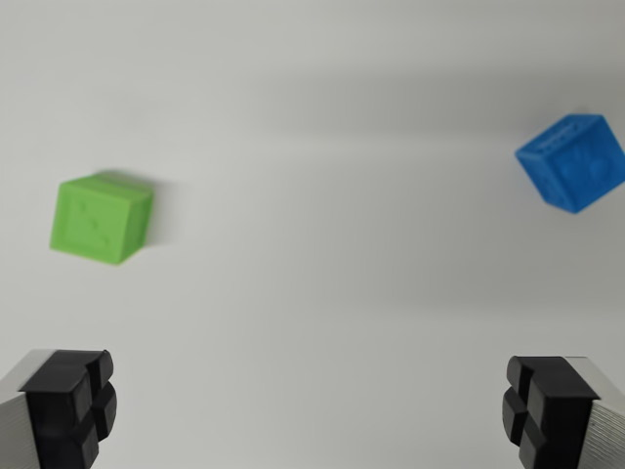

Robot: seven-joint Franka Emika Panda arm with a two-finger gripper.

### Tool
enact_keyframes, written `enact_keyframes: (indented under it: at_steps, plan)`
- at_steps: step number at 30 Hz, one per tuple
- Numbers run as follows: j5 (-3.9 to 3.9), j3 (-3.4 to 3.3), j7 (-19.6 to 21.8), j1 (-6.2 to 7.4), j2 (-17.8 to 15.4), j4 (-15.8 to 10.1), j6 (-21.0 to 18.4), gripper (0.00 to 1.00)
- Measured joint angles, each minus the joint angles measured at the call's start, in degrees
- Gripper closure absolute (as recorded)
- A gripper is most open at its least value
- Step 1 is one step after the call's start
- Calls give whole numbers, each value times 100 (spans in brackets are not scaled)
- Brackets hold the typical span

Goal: Stack cube

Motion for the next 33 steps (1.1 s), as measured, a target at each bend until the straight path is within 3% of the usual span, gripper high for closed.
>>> enact_keyframes:
  at_steps: [20, 33]
  plan:
    - [0, 4, 22, 5, 14, -7, 3, 0]
    - [-2, 27, 234, 92, 66, -146, 166, 0]
